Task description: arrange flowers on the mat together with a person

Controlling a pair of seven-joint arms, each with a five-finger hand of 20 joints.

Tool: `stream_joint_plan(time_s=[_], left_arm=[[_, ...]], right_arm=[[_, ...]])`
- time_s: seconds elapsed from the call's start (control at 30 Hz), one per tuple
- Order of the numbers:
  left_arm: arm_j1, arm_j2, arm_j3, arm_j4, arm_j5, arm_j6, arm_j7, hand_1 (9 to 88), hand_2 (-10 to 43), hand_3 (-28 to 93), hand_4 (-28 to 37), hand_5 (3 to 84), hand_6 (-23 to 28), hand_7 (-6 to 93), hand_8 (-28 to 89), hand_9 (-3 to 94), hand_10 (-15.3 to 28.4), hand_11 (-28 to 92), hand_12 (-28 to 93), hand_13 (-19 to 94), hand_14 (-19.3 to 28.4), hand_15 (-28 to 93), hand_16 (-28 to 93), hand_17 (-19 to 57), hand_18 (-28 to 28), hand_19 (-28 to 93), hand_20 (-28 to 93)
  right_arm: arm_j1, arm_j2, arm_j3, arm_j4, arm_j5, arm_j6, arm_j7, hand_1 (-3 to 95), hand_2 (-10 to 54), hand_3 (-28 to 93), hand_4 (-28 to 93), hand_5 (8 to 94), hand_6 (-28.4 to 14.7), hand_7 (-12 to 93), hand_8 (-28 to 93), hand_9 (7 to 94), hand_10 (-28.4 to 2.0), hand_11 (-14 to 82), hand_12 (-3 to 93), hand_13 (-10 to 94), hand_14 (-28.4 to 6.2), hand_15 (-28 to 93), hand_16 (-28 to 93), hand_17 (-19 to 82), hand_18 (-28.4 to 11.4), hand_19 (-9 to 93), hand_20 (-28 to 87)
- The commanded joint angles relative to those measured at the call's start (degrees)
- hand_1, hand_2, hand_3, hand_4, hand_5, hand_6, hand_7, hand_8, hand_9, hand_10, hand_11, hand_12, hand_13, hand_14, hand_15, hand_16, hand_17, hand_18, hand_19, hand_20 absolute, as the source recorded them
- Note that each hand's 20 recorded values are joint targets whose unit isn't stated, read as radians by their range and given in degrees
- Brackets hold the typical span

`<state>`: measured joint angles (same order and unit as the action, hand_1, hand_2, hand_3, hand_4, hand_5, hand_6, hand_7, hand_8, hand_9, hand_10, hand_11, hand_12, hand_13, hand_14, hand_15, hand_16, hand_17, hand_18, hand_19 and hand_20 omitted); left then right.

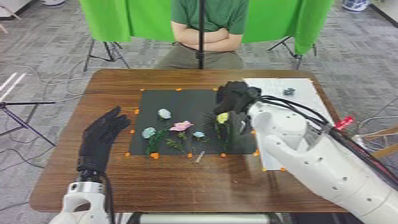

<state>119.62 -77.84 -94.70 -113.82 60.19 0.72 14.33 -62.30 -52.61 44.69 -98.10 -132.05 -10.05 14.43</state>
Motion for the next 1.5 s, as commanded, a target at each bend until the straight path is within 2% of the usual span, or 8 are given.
stream_joint_plan(time_s=[0.03, 0.13, 0.27, 0.33, 0.53, 0.63, 1.07, 1.5], left_arm=[[0.2, -0.49, 0.08, 0.4, 0.34, -0.79, -0.58, 26.3, 1.3, 67, -17.7, 47.3, 4.6, 12.6, -5, 45.3, 14.1, 18, 14, 35, 19.2, 22, 2, 4.4, 14.9, 12, 19], [0.1, -0.4, 0.34, 0.49, 0.33, -1.03, -0.7, 26.1, 0.9, 68, -18.0, 47.4, 4.6, 12.7, -5, 45.4, 14.0, 18, 14, 35, 19.1, 22, 2, 4.4, 14.9, 12, 19], [0.4, -0.66, 0.32, 0.45, 0.32, -1.0, -0.7, 25.8, 0.6, 69, -18.4, 47.5, 4.5, 12.8, -5, 45.4, 13.8, 18, 14, 35, 18.8, 22, 2, 4.5, 14.6, 12, 18], [0.6, -0.84, 0.19, 0.36, 0.37, -1.21, -0.62, 25.7, 0.5, 69, -18.5, 47.4, 4.4, 12.8, -5, 45.3, 13.7, 18, 14, 35, 18.7, 22, 2, 4.5, 14.6, 12, 18], [0.8, -1.02, 0.15, 0.17, 1.03, -1.59, -0.68, 25.8, 0.6, 69, -18.6, 47.4, 4.3, 12.7, -5, 45.1, 13.6, 17, 14, 35, 18.5, 22, 2, 4.9, 14.4, 11, 18], [0.4, -1.24, 0.56, 0.44, 1.99, -1.91, -0.66, 25.8, 0.6, 69, -18.6, 47.4, 4.3, 12.6, -5, 45.0, 13.6, 17, 14, 35, 18.5, 22, 2, 5.0, 14.1, 10, 18], [-0.8, -0.92, 1.33, 1.15, 3.27, -3.3, -0.96, 26.0, 0.8, 68, -18.2, 47.1, 4.2, 12.6, -5, 44.6, 13.6, 17, 14, 35, 18.6, 22, 2, 5.1, 13.9, 10, 19], [-1.2, -0.77, 1.54, 1.53, 2.51, -3.8, -1.18, 25.9, 0.8, 68, -18.1, 47.4, 4.4, 12.5, -5, 44.6, 13.7, 17, 14, 35, 18.5, 22, 2, 5.1, 13.9, 10, 19]], right_arm=[[-11.5, -1.9, 18.0, -12.2, 8.5, 4.6, 0.5, 28.8, -9.5, 65, -16, 62.8, 1.7, 13, -11, 78.3, -14.1, 10.8, 14.3, 90, -4.7, 36, 38, 44, -21.3, 86, 55], [-21.8, -5.5, 28.8, -17.7, 24.7, 13.4, -3.9, 24.0, -5.5, 64, -14, 64.9, 0.9, 13, -10, 80.1, -14.2, 11.8, 15.6, 90, -5.2, 36, 39, 43, -21.5, 86, 55], [-35.8, -17.4, 45.2, -22.1, 47.0, 8.7, -14.6, 22.2, 1.5, 65, -14, 66.2, -0.6, 13, -9, 73.3, -14.7, 12.3, 17.7, 73, -12.5, 30, 34, 30, -20.7, 70, 52], [-41.5, -21.5, 46.8, -23.5, 53.7, 14.4, -19.1, 20.4, 2.3, 67, -14, 63.8, -1.0, 13, -9, 68.1, -15.7, 10.6, 17.5, 64, -14.7, 26, 31, 27, -19.2, 60, 49], [-54.9, -26.8, 48.9, -22.5, 67.0, 7.7, -27.8, 7.5, 4.0, 76, -16, 43.1, 0.6, 8, -8, 43.6, -14.3, 4.9, 13.0, 35, -13.0, 9, 21, 19, -14.9, 15, 32], [-58.7, -28.1, 49.9, -22.2, 65.2, 5.4, -27.8, 4.1, 3.6, 78, -18, 35.5, 1.6, 8, -8, 37.8, -13.4, 3.4, 11.5, 27, -11.4, 6, 18, 17, -13.4, 6, 28], [-57.4, -28.4, 49.5, -21.7, 63.5, 5.8, -28.6, 2.4, 4.0, 80, -18, 37.9, 1.3, 9, -8, 40.7, -13.6, 4.5, 11.7, 30, -11.4, 8, 16, 18, -13.3, 3, 28], [-58.1, -28.2, 50.0, -21.8, 65.4, 6.3, -27.0, 3.2, 4.6, 80, -18, 41.7, 0.7, 11, -8, 44.6, -14.2, 5.7, 13.1, 35, -13.4, 11, 17, 20, -14.5, 6, 29]])
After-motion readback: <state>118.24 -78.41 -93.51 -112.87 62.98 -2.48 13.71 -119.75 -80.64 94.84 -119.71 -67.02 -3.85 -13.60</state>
